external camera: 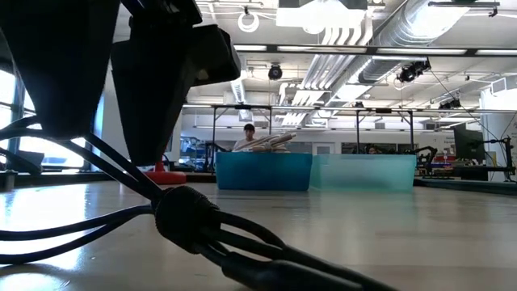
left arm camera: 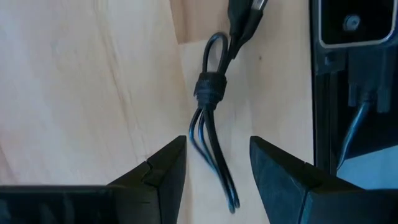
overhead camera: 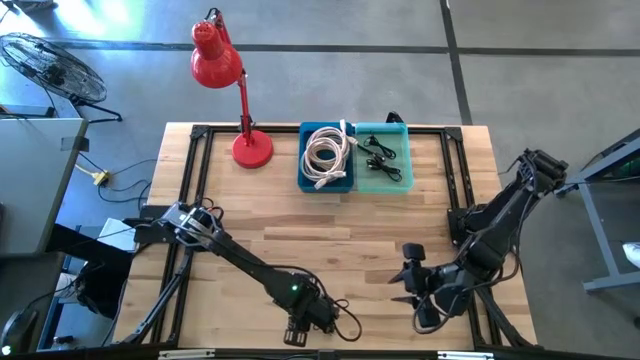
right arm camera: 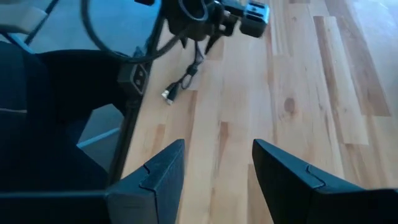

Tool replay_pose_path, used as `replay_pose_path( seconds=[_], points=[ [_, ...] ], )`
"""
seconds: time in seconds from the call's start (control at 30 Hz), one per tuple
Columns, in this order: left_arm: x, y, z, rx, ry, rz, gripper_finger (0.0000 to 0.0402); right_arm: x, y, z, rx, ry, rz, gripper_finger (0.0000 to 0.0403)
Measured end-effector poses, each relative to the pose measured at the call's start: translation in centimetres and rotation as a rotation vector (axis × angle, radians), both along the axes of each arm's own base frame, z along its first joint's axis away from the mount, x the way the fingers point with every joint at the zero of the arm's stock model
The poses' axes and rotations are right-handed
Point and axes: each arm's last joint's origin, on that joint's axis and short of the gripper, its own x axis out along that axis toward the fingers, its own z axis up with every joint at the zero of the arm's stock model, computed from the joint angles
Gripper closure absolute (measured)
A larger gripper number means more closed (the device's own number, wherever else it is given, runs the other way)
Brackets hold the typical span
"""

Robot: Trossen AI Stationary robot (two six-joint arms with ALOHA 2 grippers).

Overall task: Pick & Place USB Port
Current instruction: Put the black charger cable into the green bin

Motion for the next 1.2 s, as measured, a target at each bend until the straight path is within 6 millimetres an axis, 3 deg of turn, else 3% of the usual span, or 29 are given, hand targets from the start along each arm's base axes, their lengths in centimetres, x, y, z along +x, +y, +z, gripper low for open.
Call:
replay_pose_path(
  seconds=[0.33, 0.47, 0.6, 0.8, 1.07, 1.2],
  points=[
    [0.3, 0.2, -2.0, -0.088, -0.008, 0.012, 0.0237, -0.8, 1.1, 0.2, 0.017, -0.035, 0.036, 0.0222],
    [0.4, 0.2, -2.0, -0.107, -0.008, -0.008, 0.0284, -1.1, 1.3, 0.3, 0.008, -0.048, 0.035, 0.0222],
    [0.4, 0.2, -2.0, -0.091, -0.024, -0.039, 0.0378, -1.4, 1.5, 0.3, 0.005, -0.053, 0.041, 0.0222],
    [0.7, 0.9, -1.9, -0.055, -0.046, -0.082, 0.0396, -1.5, 1.6, 0.3, 0.001, -0.059, 0.043, 0.0222],
    [0.9, 1.9, 1.5, 0.212, -0.194, -0.155, 0.0398, -1.7, 1.8, 0.3, 0.002, -0.062, 0.049, 0.0222],
    [0.5, 2.7, 4.9, 0.405, -0.280, -0.151, 0.0398, -1.7, 1.7, 0.4, -0.010, -0.075, 0.042, 0.0222]
  ],
)
